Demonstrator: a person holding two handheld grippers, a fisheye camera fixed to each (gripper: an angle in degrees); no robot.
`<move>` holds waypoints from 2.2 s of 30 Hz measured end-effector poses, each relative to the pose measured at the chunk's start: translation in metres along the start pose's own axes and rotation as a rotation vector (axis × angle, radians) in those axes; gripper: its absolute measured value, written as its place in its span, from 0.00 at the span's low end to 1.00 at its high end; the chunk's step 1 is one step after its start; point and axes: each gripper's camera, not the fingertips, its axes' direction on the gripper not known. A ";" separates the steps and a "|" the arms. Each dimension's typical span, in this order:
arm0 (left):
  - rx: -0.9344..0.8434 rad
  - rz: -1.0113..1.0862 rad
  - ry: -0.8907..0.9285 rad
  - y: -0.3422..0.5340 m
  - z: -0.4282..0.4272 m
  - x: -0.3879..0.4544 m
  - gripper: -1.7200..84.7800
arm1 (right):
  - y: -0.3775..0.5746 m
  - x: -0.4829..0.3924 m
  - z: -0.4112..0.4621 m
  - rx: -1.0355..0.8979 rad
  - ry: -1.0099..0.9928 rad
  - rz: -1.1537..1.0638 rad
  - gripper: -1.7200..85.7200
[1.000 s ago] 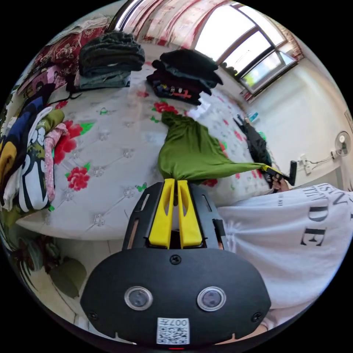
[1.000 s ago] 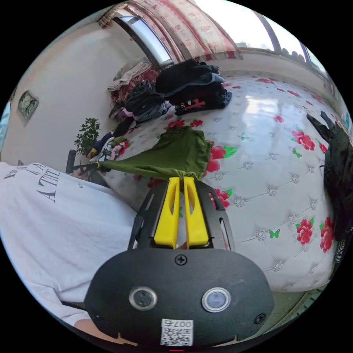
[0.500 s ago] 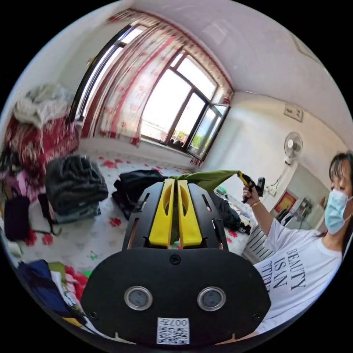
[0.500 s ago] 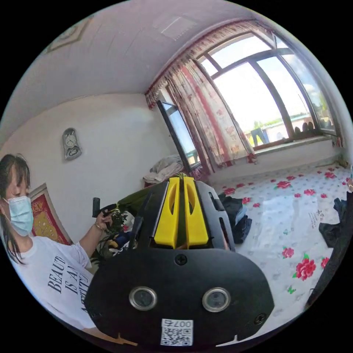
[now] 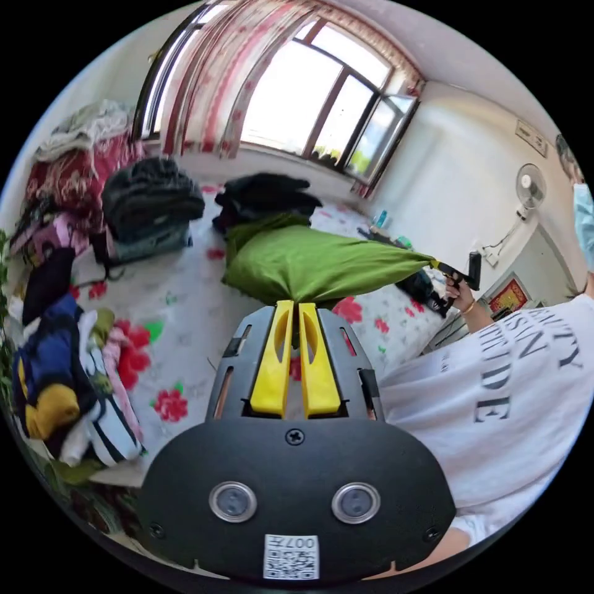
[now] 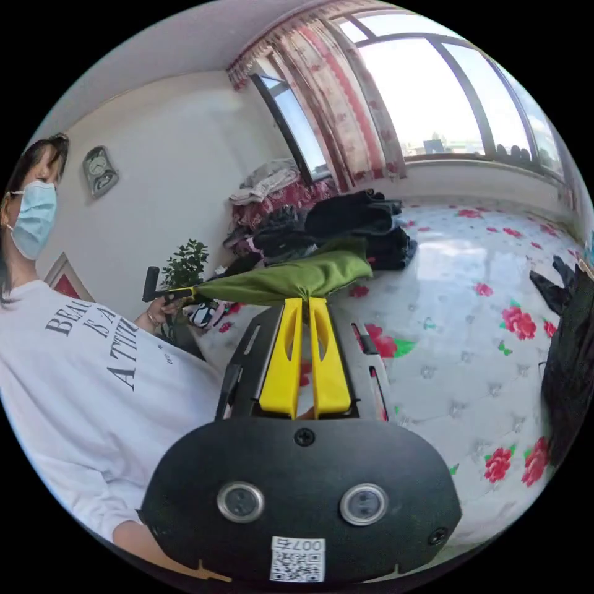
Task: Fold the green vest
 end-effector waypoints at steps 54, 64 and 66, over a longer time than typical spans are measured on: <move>-0.184 -0.421 0.000 0.130 0.125 -0.107 0.01 | 0.071 0.093 0.200 -0.219 -0.050 0.302 0.02; -0.040 -0.519 0.276 0.121 0.107 -0.160 0.01 | 0.029 0.104 0.189 -0.295 -0.118 0.317 0.02; 0.017 -0.421 0.244 0.077 0.091 -0.162 0.01 | -0.028 0.090 0.170 -0.191 -0.090 0.217 0.02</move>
